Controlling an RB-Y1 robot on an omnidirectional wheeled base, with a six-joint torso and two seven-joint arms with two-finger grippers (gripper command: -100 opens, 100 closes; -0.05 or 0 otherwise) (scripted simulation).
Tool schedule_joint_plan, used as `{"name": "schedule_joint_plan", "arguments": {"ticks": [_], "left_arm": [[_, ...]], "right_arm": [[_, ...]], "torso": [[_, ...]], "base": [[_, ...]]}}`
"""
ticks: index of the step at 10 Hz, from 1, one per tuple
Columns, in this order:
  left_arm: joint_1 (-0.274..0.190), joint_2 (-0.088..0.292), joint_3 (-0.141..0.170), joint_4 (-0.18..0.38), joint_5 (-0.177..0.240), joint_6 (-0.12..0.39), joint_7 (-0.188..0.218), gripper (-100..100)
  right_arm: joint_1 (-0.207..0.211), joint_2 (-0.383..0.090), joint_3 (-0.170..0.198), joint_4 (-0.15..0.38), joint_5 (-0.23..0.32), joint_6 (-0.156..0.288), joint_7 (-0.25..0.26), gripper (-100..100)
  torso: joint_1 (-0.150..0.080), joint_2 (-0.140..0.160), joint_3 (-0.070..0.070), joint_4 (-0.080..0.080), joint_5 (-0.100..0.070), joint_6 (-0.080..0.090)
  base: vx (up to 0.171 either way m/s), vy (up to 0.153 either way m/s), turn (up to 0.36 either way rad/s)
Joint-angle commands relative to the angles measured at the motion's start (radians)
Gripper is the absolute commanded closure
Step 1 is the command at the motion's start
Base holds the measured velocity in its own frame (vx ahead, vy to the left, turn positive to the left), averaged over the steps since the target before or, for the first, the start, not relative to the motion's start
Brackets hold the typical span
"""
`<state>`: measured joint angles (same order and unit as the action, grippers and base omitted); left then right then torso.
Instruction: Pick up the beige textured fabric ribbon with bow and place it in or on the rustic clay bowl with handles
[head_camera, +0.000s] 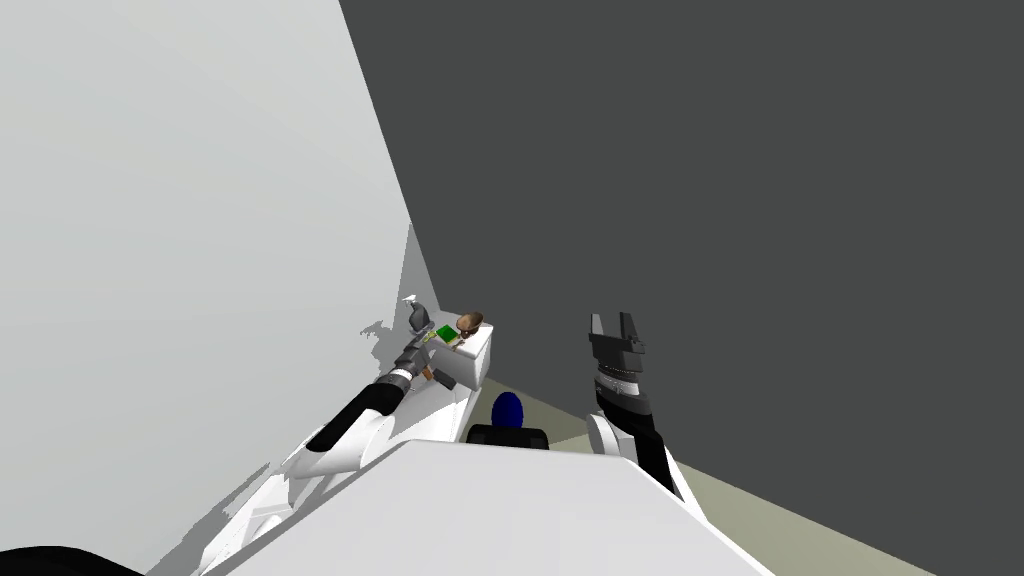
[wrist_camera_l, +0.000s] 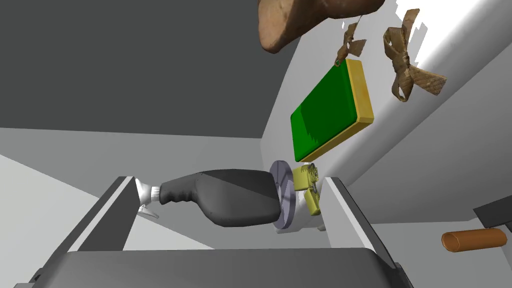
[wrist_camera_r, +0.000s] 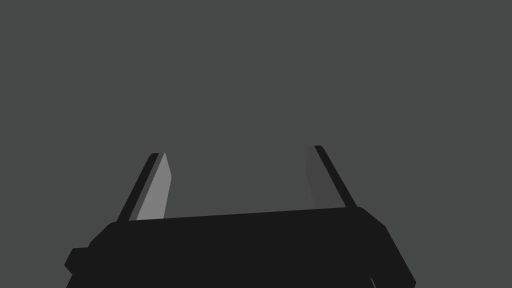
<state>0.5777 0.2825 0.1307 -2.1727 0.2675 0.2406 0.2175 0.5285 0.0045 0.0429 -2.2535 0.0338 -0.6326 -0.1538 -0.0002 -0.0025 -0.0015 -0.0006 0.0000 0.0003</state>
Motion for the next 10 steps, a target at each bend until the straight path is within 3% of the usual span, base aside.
{"name": "schedule_joint_plan", "arguments": {"ticks": [1, 10], "left_arm": [[0.000, 0.004, 0.010, 0.014, 0.016, 0.050, 0.019, -100], [-0.027, 0.052, 0.045, 0.081, 0.087, 0.229, 0.081, -100]], "right_arm": [[0.000, 0.000, 0.000, 0.000, 0.000, 0.000, 0.000, 0], [0.000, 0.000, 0.000, 0.000, 0.000, 0.000, 0.000, 0]], "torso": [[0.000, 0.000, 0.000, 0.000, 0.000, 0.000], [0.000, 0.001, 0.001, 0.000, 0.000, 0.000]], "base": [[0.036, -0.029, 0.111], [0.029, -0.018, 0.063]]}}
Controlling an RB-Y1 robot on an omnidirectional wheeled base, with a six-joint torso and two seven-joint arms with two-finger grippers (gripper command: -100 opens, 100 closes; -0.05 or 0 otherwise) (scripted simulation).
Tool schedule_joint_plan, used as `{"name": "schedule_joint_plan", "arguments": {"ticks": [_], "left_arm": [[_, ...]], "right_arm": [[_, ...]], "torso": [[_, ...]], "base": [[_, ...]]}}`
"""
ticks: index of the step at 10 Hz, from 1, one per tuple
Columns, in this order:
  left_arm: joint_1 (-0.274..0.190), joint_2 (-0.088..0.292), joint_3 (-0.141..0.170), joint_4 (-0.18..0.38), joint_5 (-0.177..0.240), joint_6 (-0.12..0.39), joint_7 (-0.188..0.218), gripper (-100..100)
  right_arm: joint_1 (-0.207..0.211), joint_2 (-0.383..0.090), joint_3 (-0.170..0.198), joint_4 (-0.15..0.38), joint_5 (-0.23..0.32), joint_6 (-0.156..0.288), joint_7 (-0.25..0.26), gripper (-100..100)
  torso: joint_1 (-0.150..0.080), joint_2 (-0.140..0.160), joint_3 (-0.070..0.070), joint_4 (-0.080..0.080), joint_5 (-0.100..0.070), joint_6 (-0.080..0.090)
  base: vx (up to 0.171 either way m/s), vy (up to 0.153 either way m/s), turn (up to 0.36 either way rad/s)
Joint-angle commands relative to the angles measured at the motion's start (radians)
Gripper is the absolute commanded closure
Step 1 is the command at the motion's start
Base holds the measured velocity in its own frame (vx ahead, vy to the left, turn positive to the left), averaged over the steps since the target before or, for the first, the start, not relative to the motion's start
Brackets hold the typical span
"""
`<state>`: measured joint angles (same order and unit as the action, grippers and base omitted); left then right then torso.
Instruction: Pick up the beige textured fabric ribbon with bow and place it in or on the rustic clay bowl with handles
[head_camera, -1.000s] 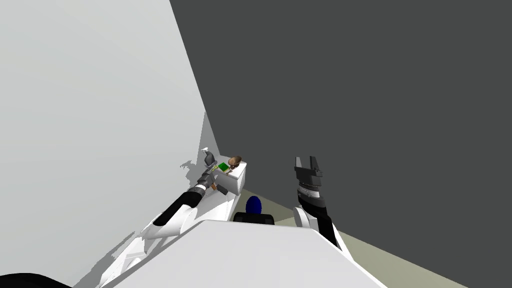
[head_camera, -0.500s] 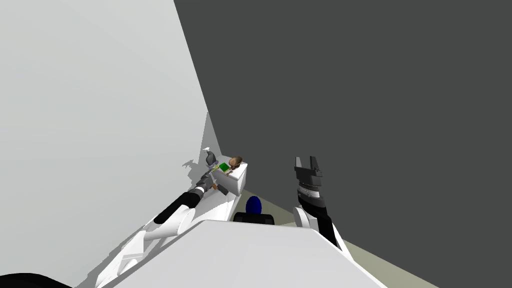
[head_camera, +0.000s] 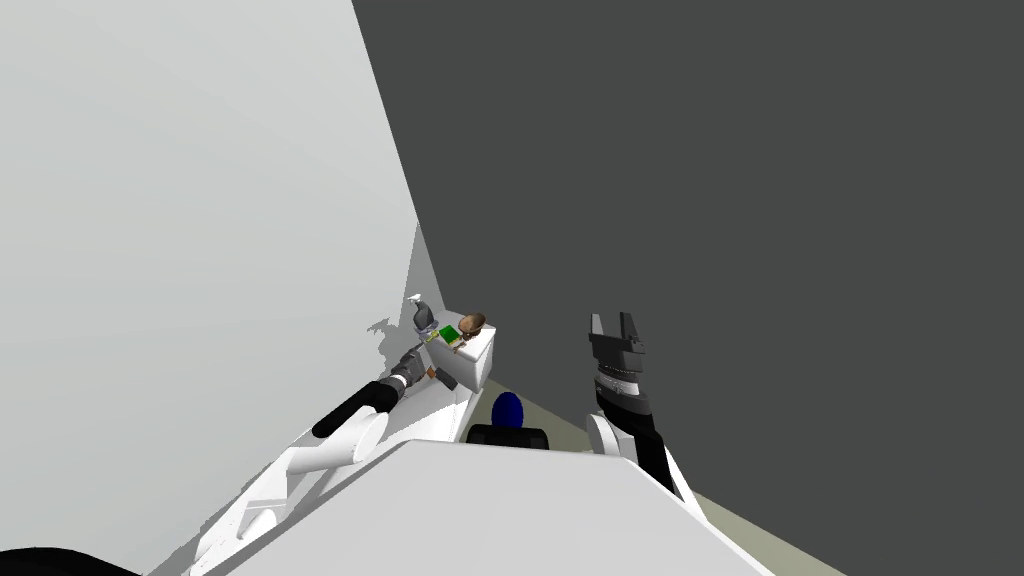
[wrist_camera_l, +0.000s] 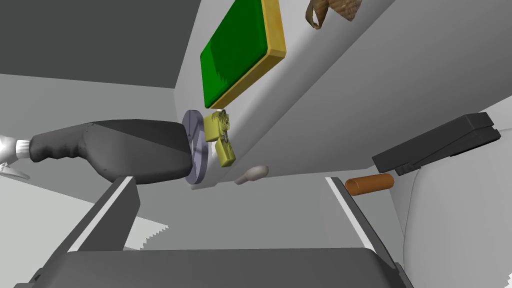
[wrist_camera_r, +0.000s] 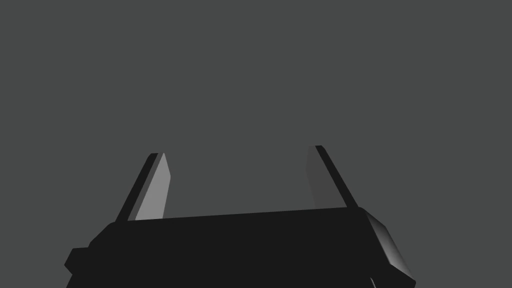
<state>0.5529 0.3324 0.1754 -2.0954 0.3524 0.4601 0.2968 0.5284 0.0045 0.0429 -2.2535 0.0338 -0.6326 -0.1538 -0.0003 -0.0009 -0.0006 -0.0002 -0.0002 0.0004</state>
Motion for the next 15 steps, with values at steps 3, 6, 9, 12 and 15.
{"name": "schedule_joint_plan", "arguments": {"ticks": [3, 6, 9, 12, 15], "left_arm": [[-0.026, 0.031, 0.014, 0.039, 0.039, 0.088, 0.026, -100], [-0.057, 0.062, 0.024, 0.073, 0.075, 0.163, 0.045, -100], [-0.074, 0.078, 0.029, 0.090, 0.093, 0.198, 0.053, -100], [-0.092, 0.093, 0.033, 0.107, 0.111, 0.232, 0.061, -100], [-0.092, 0.093, 0.033, 0.107, 0.111, 0.232, 0.061, -100]], "right_arm": [[0.000, 0.000, 0.000, 0.000, 0.000, 0.000, 0.000, 0], [0.000, 0.000, 0.000, 0.000, 0.000, 0.000, 0.000, 0], [0.000, 0.000, 0.000, 0.000, 0.000, 0.000, 0.000, 0], [0.000, 0.000, 0.000, 0.000, 0.000, 0.000, 0.000, 0], [0.000, 0.000, 0.000, 0.000, 0.000, 0.000, 0.000, 0]], "torso": [[-0.001, 0.000, 0.000, 0.000, 0.000, 0.000], [-0.001, -0.001, 0.000, 0.000, 0.000, 0.000], [0.000, 0.000, 0.000, 0.000, 0.000, 0.000], [0.001, 0.000, 0.000, 0.000, 0.000, 0.000], [0.000, 0.001, 0.000, 0.000, 0.000, 0.000]], "base": [[0.019, -0.029, 0.069], [0.024, -0.027, 0.041], [0.011, -0.014, 0.017], [0.008, -0.011, 0.012], [0.007, -0.012, 0.013]]}}
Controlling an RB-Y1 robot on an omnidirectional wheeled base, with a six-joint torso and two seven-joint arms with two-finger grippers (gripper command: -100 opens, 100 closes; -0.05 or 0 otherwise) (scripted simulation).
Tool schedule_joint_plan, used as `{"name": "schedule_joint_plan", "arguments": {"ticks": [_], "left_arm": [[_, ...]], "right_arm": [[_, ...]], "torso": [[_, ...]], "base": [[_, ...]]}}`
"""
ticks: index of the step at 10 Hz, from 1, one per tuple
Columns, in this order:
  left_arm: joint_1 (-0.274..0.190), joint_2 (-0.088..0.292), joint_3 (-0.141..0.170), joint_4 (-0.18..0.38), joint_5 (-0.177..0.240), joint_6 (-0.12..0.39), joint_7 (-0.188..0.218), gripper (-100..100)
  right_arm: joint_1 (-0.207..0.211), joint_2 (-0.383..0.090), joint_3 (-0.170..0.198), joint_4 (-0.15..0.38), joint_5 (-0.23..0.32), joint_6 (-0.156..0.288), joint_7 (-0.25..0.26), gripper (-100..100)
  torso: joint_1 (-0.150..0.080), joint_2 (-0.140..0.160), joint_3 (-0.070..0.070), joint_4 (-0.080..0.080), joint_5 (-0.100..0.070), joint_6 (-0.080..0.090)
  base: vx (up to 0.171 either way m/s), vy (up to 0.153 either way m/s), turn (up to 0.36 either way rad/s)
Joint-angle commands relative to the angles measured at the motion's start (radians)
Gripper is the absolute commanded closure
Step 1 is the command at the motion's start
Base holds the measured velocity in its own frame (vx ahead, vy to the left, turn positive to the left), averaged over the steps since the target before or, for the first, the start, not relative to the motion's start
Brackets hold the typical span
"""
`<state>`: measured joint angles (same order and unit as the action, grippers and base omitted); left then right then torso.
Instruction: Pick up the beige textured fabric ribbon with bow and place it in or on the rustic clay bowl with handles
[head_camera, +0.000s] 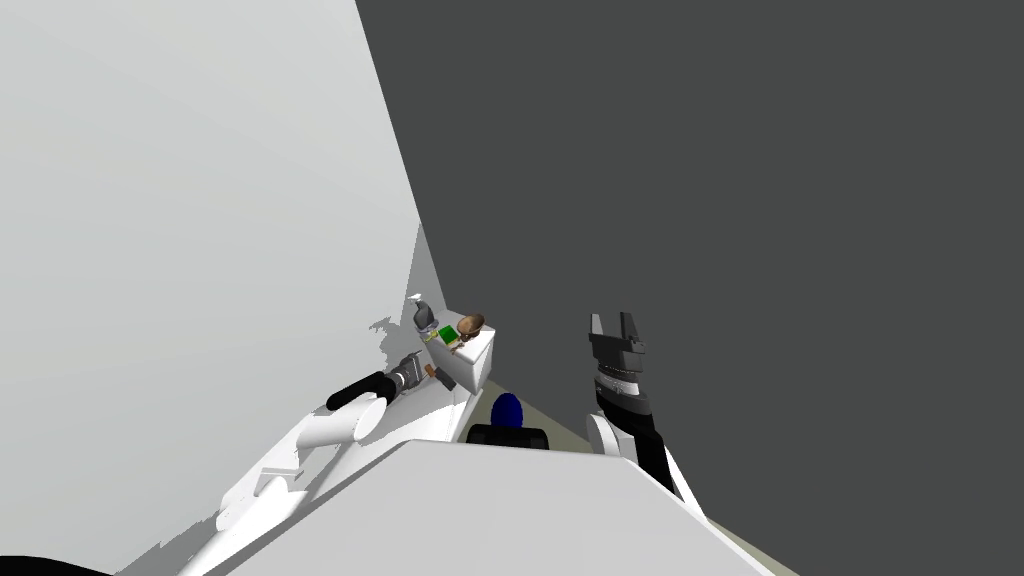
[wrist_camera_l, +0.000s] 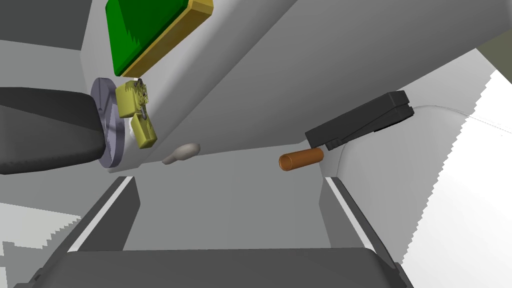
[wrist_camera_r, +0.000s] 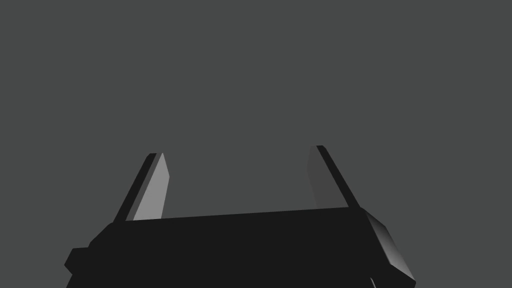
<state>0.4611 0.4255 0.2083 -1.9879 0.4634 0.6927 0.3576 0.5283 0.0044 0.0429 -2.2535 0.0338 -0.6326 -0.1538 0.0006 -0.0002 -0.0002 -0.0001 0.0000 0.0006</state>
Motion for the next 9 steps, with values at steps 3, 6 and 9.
{"name": "schedule_joint_plan", "arguments": {"ticks": [3, 6, 9], "left_arm": [[0.000, 0.000, 0.000, 0.000, 0.000, 0.000, 0.000, -100], [-0.034, 0.003, -0.002, 0.028, -0.001, 0.001, -0.002, -100], [-0.097, 0.005, -0.006, 0.084, -0.004, 0.000, -0.007, -100]], "right_arm": [[0.000, 0.000, 0.000, 0.000, 0.000, 0.000, 0.000, 0], [0.000, 0.000, 0.000, 0.000, 0.000, 0.000, 0.000, 0], [0.000, 0.000, 0.000, 0.000, 0.000, 0.000, 0.000, 0]], "torso": [[0.000, 0.000, 0.000, 0.000, 0.000, 0.000], [0.000, 0.000, 0.000, 0.000, 0.000, 0.000], [0.000, 0.000, 0.000, 0.000, 0.000, 0.000]], "base": [[0.003, -0.005, 0.004], [0.001, -0.002, 0.002], [-0.002, -0.005, 0.015]]}}
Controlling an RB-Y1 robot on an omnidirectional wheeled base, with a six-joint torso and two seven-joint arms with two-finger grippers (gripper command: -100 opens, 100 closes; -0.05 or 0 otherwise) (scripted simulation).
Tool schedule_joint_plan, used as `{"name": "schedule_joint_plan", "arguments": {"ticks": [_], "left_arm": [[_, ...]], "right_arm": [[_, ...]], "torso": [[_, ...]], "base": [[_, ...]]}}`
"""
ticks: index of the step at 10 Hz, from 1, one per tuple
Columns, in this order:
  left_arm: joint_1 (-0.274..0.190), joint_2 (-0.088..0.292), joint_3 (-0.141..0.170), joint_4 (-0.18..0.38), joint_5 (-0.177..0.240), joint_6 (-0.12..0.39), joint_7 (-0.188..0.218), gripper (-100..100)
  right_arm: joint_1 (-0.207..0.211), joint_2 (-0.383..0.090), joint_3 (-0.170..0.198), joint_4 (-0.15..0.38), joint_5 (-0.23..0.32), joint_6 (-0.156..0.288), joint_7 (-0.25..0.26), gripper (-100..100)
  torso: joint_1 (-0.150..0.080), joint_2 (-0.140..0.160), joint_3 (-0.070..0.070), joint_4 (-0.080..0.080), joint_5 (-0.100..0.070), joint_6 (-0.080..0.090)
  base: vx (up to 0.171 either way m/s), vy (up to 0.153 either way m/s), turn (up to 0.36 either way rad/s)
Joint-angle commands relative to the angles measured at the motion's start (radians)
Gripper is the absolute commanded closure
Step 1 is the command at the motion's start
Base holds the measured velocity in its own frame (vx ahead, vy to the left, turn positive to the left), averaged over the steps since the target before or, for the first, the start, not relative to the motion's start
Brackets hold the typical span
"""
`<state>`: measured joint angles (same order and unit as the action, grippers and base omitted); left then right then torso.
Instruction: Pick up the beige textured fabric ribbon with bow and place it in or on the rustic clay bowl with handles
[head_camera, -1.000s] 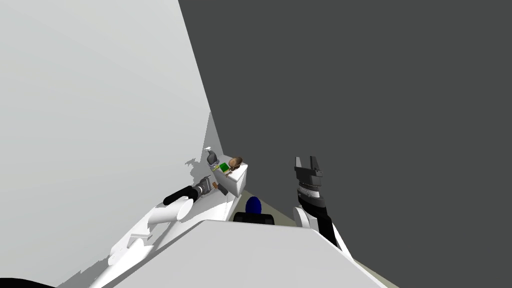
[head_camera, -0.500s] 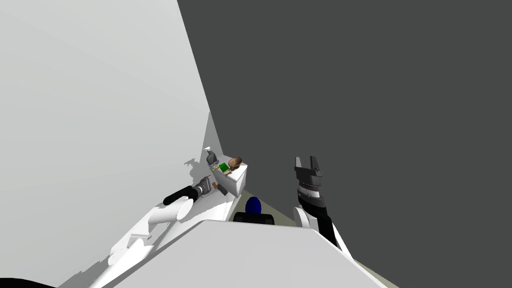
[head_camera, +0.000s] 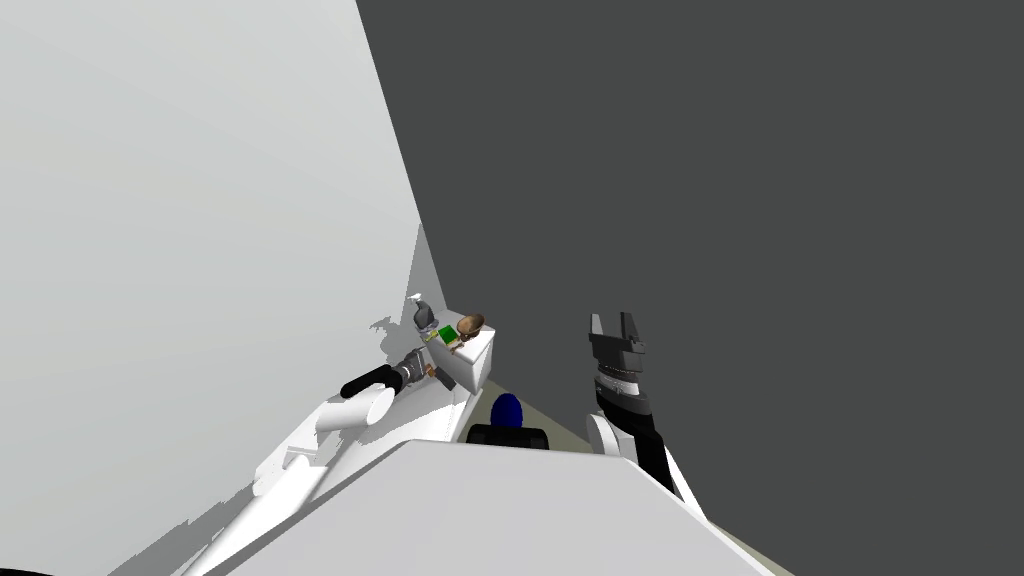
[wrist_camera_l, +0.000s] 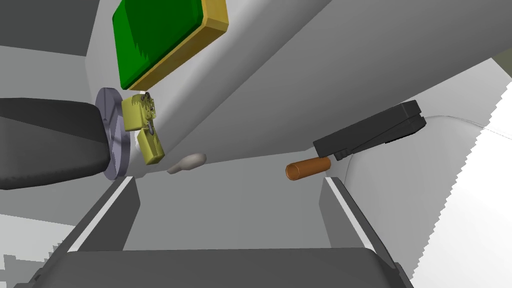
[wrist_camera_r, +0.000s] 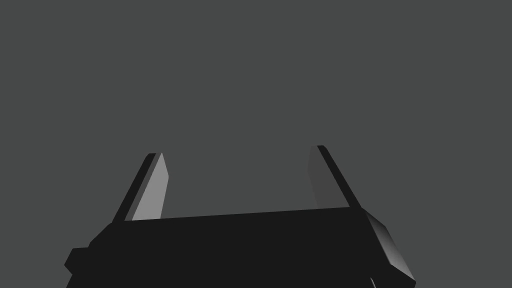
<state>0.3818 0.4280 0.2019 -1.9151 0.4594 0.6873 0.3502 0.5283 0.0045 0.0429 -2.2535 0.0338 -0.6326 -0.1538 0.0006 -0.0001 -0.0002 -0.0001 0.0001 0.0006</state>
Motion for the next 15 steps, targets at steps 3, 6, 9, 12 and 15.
{"name": "schedule_joint_plan", "arguments": {"ticks": [3, 6, 9, 12, 15], "left_arm": [[-0.075, 0.003, -0.003, 0.068, -0.002, 0.004, -0.004, -100], [-0.144, 0.001, -0.009, 0.138, -0.005, 0.001, -0.011, -100], [-0.221, -0.002, -0.015, 0.216, -0.009, -0.002, -0.018, -100], [-0.291, -0.007, -0.023, 0.294, -0.012, -0.005, -0.026, -100], [-0.349, -0.010, -0.027, 0.360, -0.014, -0.006, -0.031, -100]], "right_arm": [[0.000, 0.000, 0.000, 0.000, 0.000, 0.000, 0.000, 0], [0.000, 0.000, 0.000, 0.000, 0.000, 0.000, 0.000, 0], [0.000, 0.000, 0.000, 0.000, 0.000, 0.000, 0.000, 0], [0.000, 0.000, 0.000, 0.000, 0.000, 0.000, 0.000, 0], [0.000, 0.000, 0.000, 0.000, 0.000, 0.000, 0.000, 0]], "torso": [[0.001, 0.001, 0.001, 0.000, 0.000, 0.000], [0.002, 0.009, 0.005, 0.002, 0.000, -0.001], [0.001, 0.003, 0.002, 0.001, 0.000, 0.000], [0.000, 0.002, 0.001, 0.000, 0.000, 0.000], [0.000, 0.003, 0.001, 0.001, 0.000, 0.000]], "base": [[-0.020, 0.003, 0.012], [-0.118, 0.021, 0.088], [-0.043, 0.015, 0.016], [-0.037, -0.001, 0.029], [-0.037, 0.001, 0.023]]}}
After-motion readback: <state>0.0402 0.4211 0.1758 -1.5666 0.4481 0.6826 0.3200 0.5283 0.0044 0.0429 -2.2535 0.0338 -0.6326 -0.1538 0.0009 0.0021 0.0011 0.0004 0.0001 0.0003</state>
